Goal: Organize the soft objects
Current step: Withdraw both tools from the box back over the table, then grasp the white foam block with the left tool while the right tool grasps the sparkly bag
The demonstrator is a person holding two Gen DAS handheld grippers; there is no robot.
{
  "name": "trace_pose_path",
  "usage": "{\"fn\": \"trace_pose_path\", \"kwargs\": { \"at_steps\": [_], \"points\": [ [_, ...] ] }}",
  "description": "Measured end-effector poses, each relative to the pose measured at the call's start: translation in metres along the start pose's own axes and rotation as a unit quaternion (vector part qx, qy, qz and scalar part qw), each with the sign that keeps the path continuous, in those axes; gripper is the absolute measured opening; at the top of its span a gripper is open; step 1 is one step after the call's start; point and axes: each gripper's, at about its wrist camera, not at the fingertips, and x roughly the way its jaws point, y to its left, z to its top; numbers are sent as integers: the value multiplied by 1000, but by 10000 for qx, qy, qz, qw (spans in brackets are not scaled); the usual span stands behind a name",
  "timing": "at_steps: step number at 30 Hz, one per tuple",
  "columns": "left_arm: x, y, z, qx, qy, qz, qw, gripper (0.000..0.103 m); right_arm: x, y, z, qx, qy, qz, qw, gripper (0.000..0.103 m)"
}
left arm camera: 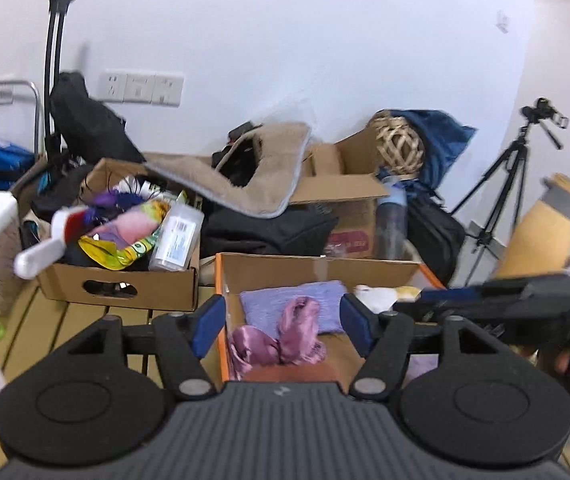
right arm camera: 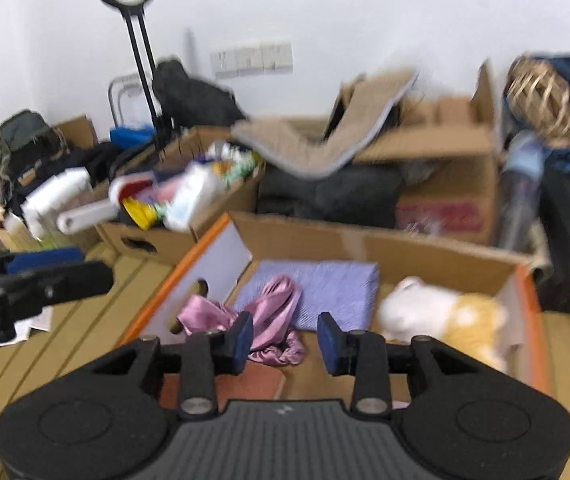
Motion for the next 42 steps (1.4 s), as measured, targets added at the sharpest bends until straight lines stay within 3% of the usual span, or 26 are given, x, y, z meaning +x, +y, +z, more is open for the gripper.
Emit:
{"fn": "trace_pose_path", "kwargs": {
  "at_steps": [2, 6, 11, 16, 22, 26, 29, 33, 37, 42],
  "points": [
    [-30, -8, -3, 102, -76, -20, 9999, 68, -41, 1, -1, -168, -249, -125, 9995, 50],
    [-86, -24, -20, 235, -366, 83, 9990, 74, -118, 14, -15, -645, -718, -480, 9942, 52],
    [-145, -43, -64, 344, -616, 85, 9975, 78, -193, 26, -52, -761, -1147, -354, 9899, 58],
    [-205, -54, -113, 396, -965, 150, 9944, 84, -247, 47, -114, -1073, -1493, -492, 9817, 59],
    [-274, -66, -189, 181, -1296, 98, 9914, 90, -313, 78, -208, -1137, -2220, -494, 9671, 73],
    [-310, -72, -245, -7, -1532, 607, 9863, 97, -340, 99, -277, -1244, -2548, -493, 9577, 84],
    [-322, -78, -275, 49, -1410, 743, 9872, 98, -352, 114, -327, -1300, -2592, -565, 9554, 86],
    [-319, -86, -287, 317, -1210, 674, 9898, 99, -361, 123, -373, -878, -2445, -447, 9646, 87],
    [-302, -85, -287, 236, -1104, 567, 9920, 99, -353, 127, -382, -1095, -2196, -496, 9682, 87],
    [-272, -82, -288, 214, -843, 555, 9947, 99, -329, 117, -381, -787, -2073, -566, 9735, 86]
  ]
}}
